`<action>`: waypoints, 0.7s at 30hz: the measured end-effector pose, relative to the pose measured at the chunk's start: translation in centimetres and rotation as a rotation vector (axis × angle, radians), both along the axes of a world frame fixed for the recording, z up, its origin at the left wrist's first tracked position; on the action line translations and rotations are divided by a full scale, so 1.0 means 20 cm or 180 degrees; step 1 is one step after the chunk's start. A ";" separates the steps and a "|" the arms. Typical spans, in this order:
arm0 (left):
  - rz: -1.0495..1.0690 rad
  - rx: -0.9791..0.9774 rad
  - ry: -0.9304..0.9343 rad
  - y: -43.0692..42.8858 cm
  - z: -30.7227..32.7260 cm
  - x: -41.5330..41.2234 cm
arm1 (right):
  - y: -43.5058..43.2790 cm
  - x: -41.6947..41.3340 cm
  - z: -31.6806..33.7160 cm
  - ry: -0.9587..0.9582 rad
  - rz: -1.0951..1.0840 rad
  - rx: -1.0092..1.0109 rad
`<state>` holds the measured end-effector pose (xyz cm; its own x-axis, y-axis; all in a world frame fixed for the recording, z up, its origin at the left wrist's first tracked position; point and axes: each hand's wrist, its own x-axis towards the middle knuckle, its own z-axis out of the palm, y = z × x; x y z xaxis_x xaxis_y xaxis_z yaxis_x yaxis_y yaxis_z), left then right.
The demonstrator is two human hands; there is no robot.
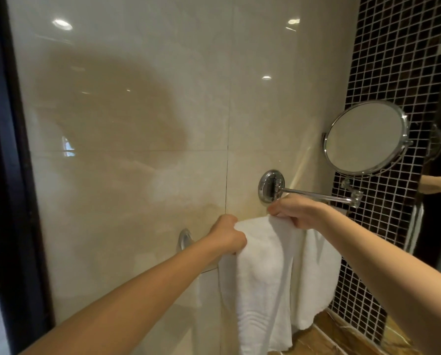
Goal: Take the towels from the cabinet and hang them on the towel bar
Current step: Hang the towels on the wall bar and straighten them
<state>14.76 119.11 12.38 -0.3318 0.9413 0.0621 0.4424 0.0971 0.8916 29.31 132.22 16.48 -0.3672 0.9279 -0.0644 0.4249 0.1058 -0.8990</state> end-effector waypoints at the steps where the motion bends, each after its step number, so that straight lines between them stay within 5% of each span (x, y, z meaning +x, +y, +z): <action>1: 0.0037 -0.0089 -0.0169 0.00 0.00 0.01 | -0.01 -0.01 -0.02 -0.0050 -0.0004 0.0068; 5: 0.0107 -0.0195 -0.0738 -0.03 0.01 0.01 | 0.00 -0.04 -0.10 -0.0333 -0.0200 0.0449; 17: 0.0283 -0.0418 -0.0324 -0.10 -0.02 0.02 | -0.03 -0.08 -0.17 -0.0760 -0.0006 0.1157; 21: 0.0558 -0.0301 0.0819 -0.12 -0.03 0.04 | -0.02 -0.09 -0.21 -0.1104 0.0171 0.1350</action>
